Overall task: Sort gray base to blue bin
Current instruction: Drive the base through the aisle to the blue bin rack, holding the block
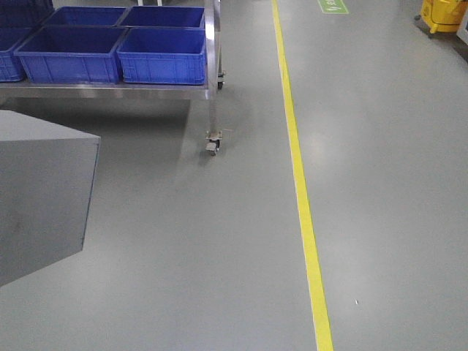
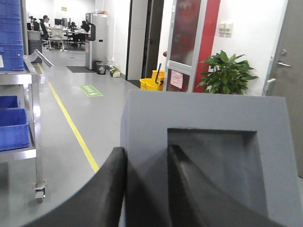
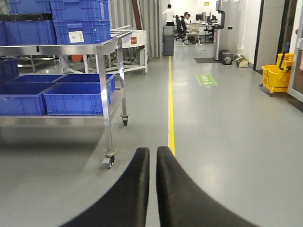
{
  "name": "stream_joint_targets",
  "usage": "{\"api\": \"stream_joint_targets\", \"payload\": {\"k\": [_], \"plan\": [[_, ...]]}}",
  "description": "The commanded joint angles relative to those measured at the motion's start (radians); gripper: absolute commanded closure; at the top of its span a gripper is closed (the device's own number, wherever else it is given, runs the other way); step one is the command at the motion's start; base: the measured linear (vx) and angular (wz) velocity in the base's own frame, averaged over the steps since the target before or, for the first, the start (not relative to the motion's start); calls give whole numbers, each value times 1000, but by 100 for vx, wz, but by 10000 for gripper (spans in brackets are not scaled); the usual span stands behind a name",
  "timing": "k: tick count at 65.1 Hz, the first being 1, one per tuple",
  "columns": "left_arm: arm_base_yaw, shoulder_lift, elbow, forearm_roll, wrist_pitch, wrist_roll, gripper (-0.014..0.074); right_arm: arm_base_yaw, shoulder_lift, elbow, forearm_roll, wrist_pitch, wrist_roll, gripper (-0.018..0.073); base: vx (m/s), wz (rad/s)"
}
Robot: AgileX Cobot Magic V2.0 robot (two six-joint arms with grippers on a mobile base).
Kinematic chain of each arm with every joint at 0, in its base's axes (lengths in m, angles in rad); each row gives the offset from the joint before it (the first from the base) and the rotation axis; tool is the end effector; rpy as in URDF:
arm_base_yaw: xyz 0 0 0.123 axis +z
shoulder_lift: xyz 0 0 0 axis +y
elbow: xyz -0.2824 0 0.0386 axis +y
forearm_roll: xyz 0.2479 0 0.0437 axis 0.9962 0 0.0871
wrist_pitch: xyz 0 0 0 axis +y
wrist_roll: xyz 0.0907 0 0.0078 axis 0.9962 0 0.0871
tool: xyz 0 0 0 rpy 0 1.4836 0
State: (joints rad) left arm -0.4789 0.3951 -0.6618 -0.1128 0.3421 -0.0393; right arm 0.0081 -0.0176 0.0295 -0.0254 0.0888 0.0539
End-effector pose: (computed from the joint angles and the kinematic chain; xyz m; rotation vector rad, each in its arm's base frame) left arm 0.0630 -0.0366 0.3759 0.2920 1.5534 -0.5206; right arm 0.0564 0.0002 0.1960 0.0180 1.5842 0.0269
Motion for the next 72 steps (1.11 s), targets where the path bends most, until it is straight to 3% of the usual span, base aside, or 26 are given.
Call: {"api": "stream_joint_targets", "payload": {"k": [1,39,72], "plan": [[-4,9,-30,-8,-108,-4,592,-4,-8,1,-6,-73,-7,564,40,12],[-4,9,-30,-8,-107,-4,592,-4,-8,1,-6,-73,-7,564,39,17],[-4,9,-30,-8,-106,-4,592,-4,-8,1,-6,-72,-7,564,37,64]]}}
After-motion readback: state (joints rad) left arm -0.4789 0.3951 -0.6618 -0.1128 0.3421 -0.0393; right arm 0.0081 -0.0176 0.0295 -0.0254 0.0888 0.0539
